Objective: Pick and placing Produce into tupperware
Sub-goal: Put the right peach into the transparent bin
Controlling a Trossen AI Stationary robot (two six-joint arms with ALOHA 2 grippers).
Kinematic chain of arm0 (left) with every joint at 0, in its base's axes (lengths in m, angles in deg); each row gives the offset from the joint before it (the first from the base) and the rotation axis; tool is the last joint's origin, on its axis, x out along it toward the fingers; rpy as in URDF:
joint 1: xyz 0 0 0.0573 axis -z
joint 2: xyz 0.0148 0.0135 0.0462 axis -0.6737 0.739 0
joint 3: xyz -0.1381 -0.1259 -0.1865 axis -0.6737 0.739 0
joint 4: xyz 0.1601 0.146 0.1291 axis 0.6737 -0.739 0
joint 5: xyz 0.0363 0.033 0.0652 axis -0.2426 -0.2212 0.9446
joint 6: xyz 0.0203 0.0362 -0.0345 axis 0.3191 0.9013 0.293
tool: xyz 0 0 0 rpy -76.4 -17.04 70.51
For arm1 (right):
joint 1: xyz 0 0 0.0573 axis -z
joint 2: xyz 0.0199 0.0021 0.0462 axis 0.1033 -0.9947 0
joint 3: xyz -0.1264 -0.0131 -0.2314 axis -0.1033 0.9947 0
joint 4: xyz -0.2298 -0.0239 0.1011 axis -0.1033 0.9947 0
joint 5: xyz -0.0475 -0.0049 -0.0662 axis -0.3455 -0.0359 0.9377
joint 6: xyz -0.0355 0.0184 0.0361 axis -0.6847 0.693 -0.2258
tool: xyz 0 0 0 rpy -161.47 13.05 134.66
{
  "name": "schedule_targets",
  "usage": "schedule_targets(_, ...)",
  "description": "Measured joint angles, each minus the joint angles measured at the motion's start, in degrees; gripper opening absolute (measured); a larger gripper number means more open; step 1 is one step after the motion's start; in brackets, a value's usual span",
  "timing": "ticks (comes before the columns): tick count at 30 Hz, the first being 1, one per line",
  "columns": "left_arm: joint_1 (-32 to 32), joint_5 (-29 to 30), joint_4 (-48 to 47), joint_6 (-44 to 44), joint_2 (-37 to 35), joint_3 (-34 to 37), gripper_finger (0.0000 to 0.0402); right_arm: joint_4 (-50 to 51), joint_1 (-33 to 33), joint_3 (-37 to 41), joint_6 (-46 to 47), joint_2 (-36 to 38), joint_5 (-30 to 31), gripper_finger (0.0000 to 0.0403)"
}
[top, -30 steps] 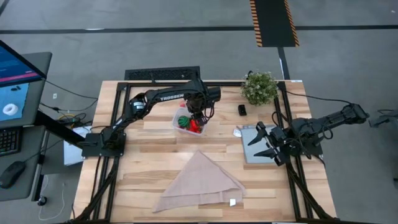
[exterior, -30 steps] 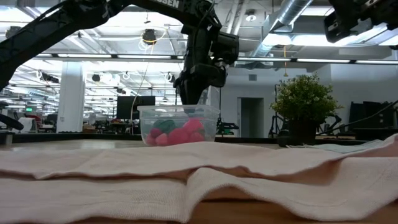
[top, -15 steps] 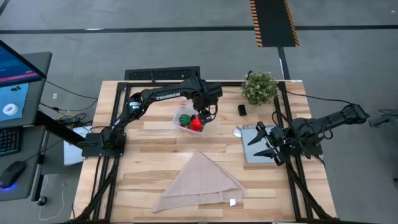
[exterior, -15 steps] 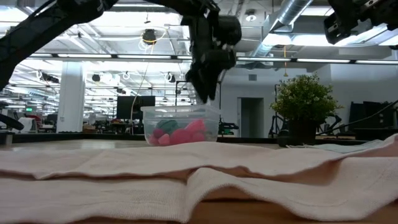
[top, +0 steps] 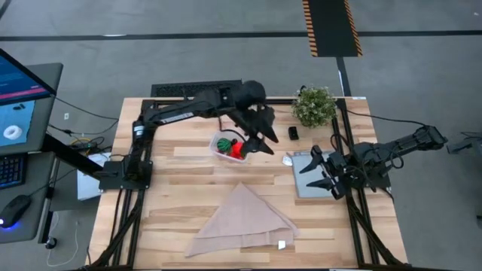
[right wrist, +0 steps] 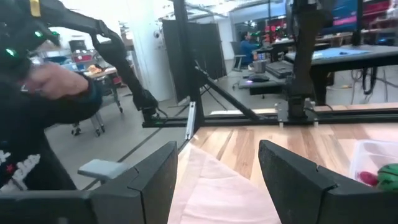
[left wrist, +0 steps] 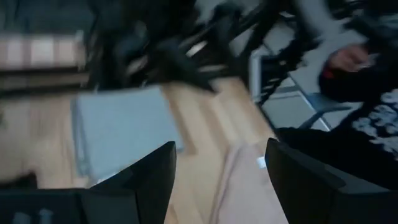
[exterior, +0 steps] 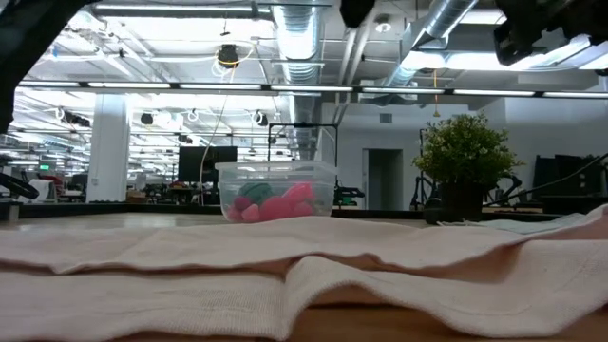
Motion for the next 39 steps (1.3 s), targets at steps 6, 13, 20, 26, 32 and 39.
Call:
schedule_targets(6, 0.8, -6.9, 0.5, 4.7, -3.3, 0.0, 0.0236, 0.0, 0.8, 0.0, -3.7, 0.0, 10.2, 0.0248)
schedule_targets(13, 1.4, -25.4, 3.1, 13.2, -3.5, 0.9, 0.0236, -1.1, 5.1, 0.0, -0.6, 0.0, 11.4, 0.0248)
schedule_targets(20, 0.1, 15.2, 14.3, 4.0, -3.5, 4.4, 0.0236, -1.1, 6.9, 0.0, -0.6, 0.0, 11.3, 0.0248)
schedule_targets(26, -3.8, 30.4, 24.3, -11.9, -3.4, 5.6, 0.0236, -1.7, 7.1, 0.0, -1.0, 0.0, 11.3, 0.0248)
schedule_targets(32, -7.6, 29.2, 28.4, -15.4, -4.4, 5.8, 0.0236, -3.2, 7.1, 0.0, -2.7, 0.0, 11.3, 0.0248)
schedule_targets(39, 0.3, 23.1, 44.1, -7.6, -11.7, 10.6, 0.0236, -3.1, 7.9, 0.0, -2.4, 0.0, 11.4, 0.0248)
